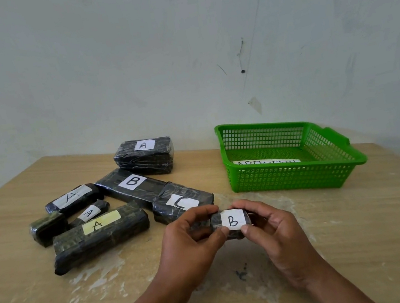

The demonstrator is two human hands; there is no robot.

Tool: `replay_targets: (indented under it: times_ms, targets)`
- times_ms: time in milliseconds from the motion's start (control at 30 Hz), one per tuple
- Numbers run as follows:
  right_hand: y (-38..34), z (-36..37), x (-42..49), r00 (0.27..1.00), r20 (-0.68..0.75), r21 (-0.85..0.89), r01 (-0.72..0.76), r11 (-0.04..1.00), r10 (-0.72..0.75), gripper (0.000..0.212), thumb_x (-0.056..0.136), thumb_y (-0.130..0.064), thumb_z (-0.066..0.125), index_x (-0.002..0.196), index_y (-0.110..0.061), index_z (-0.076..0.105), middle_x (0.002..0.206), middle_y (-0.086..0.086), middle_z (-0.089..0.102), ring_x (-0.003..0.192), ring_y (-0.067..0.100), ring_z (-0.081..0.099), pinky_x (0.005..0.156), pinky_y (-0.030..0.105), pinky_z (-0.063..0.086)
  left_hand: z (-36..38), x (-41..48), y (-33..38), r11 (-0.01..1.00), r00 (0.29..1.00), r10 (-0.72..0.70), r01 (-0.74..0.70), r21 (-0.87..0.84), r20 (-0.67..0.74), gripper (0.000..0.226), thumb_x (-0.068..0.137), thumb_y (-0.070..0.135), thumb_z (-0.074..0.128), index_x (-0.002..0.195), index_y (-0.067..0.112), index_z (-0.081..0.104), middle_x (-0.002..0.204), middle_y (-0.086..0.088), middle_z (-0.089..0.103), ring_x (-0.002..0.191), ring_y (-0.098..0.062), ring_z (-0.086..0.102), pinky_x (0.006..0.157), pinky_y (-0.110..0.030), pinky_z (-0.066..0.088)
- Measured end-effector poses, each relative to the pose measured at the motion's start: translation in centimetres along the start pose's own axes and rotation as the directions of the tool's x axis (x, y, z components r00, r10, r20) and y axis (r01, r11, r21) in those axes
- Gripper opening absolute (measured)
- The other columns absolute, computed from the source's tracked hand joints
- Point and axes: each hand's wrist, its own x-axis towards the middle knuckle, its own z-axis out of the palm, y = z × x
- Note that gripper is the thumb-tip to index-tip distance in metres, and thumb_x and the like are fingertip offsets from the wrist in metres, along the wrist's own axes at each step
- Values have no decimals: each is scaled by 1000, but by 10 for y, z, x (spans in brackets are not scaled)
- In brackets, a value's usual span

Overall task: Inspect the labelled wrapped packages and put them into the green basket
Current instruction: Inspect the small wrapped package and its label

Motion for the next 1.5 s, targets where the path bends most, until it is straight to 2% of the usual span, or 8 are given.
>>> replay_targets:
  times_ms: [133, 300, 600, 733, 933, 1000, 1300, 1500]
  targets:
    - [-1, 1, -2, 999, 33, -6, -7, 1000, 7, 40, 93, 16, 65, 122, -11, 72, 113, 12, 78, 105, 22, 74, 86, 28, 60, 0, 1, 0, 998, 1000, -15, 14, -63, -19, 26, 86, -3, 77, 105, 13, 72, 94, -9, 80, 81, -23, 78, 77, -36, 65]
    - [-2, 5, -3, 997, 76, -13, 15, 1000, -14, 48, 90, 24, 61, 123, -9, 69, 114, 11, 77, 102, 20, 73, 84, 28, 60, 0, 4, -1, 999, 996, -8, 5, -42, -87, 11, 87, 4, 78, 93, 9, 70, 82, -7, 78, 72, -19, 75, 64, -36, 64]
    - [0, 4, -3, 996, 91, 31, 11, 999, -13, 41, 87, 17, 67, 120, -7, 72, 111, 14, 77, 100, 21, 74, 83, 29, 60, 0, 3, 1, 1000, 994, -22, 20, -21, -108, 7, 88, 3, 77, 90, 8, 73, 84, -9, 79, 71, -20, 77, 59, -31, 62]
    - [0, 4, -3, 996, 84, 34, 12, 999, -15, 40, 84, 7, 69, 120, -9, 73, 113, 14, 77, 103, 22, 74, 84, 29, 61, 0, 3, 1, 999, 992, -30, 27, -27, -125, 8, 91, 3, 74, 87, 10, 75, 85, -7, 78, 72, -21, 77, 60, -35, 64]
    - [-1, 4, -4, 996, 88, 31, 6, 1000, -9, 39, 84, 7, 69, 121, -8, 72, 114, 13, 78, 106, 24, 74, 85, 29, 60, 0, 4, 3, 999, 990, -39, 36, -21, -135, 13, 95, 4, 69, 86, 10, 76, 84, -7, 78, 69, -17, 75, 61, -38, 65]
    - [-2, 4, -4, 996, 92, 14, 3, 1000, -5, 40, 89, 15, 69, 121, -7, 72, 114, 13, 78, 107, 25, 74, 84, 28, 60, 0, 3, 4, 999, 991, -38, 34, -28, -132, 10, 94, 6, 71, 87, 10, 76, 84, -9, 78, 69, -18, 75, 62, -39, 66]
    - [-2, 4, -4, 994, 112, -1, 9, 1000, -9, 45, 90, 22, 64, 124, -6, 71, 116, 13, 77, 109, 26, 74, 88, 29, 59, -1, 3, 3, 999, 989, -39, 38, -11, -145, 3, 89, 6, 76, 89, 9, 75, 84, -6, 79, 75, -23, 78, 59, -33, 64]
    - [-1, 3, -2, 999, 43, -21, -3, 1000, 4, 41, 93, 16, 65, 121, -13, 73, 114, 8, 79, 108, 24, 74, 89, 29, 60, -2, 2, 3, 997, 998, -51, 48, -57, -43, 22, 87, -1, 77, 104, 13, 74, 90, -6, 81, 80, -19, 79, 69, -30, 64]
